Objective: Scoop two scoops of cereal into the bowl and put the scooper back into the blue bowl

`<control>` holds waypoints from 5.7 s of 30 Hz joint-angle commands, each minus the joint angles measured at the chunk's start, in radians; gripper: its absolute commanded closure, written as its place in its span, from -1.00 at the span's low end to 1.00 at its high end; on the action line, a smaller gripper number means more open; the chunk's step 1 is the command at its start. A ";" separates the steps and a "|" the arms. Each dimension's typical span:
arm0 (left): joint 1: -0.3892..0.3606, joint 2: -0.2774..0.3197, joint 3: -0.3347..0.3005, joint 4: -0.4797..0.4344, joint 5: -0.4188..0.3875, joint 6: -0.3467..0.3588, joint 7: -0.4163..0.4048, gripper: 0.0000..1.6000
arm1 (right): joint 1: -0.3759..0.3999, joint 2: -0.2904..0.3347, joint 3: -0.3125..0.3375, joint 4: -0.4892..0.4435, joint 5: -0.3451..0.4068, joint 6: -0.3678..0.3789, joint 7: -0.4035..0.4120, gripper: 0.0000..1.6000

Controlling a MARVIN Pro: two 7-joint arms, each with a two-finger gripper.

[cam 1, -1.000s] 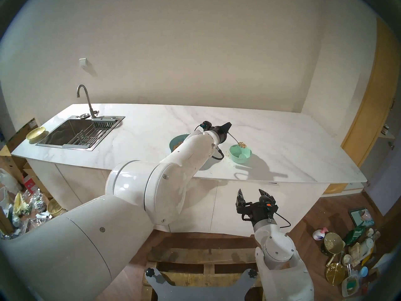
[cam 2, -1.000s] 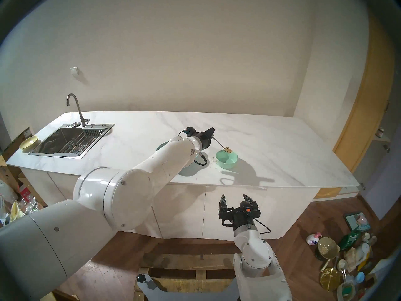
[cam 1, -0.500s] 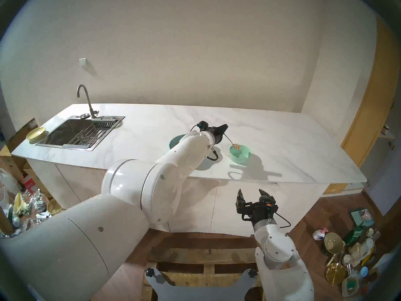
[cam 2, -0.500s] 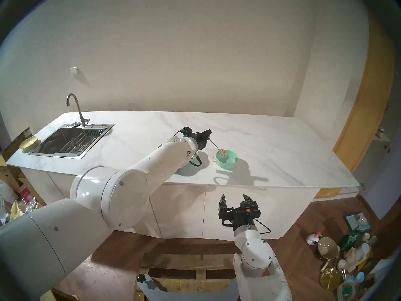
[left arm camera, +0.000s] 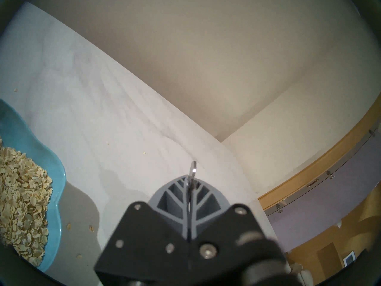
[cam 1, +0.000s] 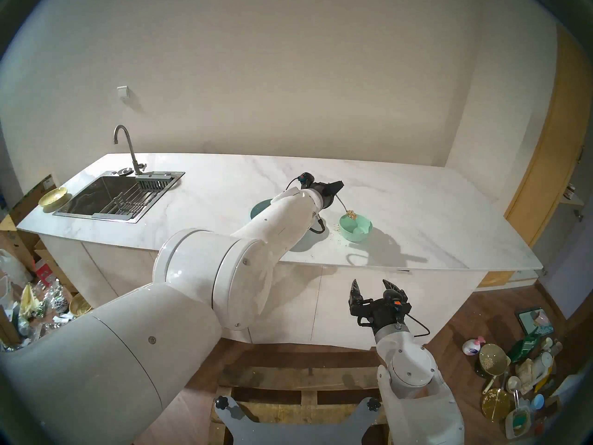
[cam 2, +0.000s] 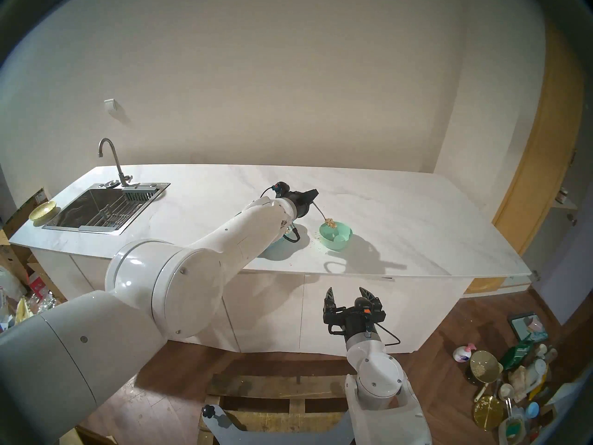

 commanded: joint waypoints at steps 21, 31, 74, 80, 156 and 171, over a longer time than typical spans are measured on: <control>-0.058 -0.008 0.122 -0.027 0.096 -0.032 -0.052 1.00 | 0.006 -0.001 0.000 -0.024 0.000 -0.006 -0.001 -1.00; -0.081 -0.037 0.201 -0.033 0.137 -0.054 -0.022 1.00 | 0.007 -0.001 0.000 -0.023 0.000 -0.006 -0.001 -1.00; -0.118 -0.007 -0.054 0.000 0.026 0.033 0.107 1.00 | 0.006 -0.001 0.000 -0.025 0.000 -0.006 -0.001 -1.00; -0.118 0.001 -0.169 -0.003 -0.016 0.052 0.108 1.00 | 0.005 -0.001 0.000 -0.026 0.000 -0.005 -0.001 -1.00; 0.239 0.330 -0.289 -0.486 -0.044 0.419 -0.050 1.00 | 0.006 -0.001 0.000 -0.025 0.000 -0.006 -0.001 -1.00; 0.339 0.261 -0.320 -0.713 -0.076 0.502 0.146 1.00 | 0.005 -0.001 0.000 -0.027 0.000 -0.005 -0.001 -1.00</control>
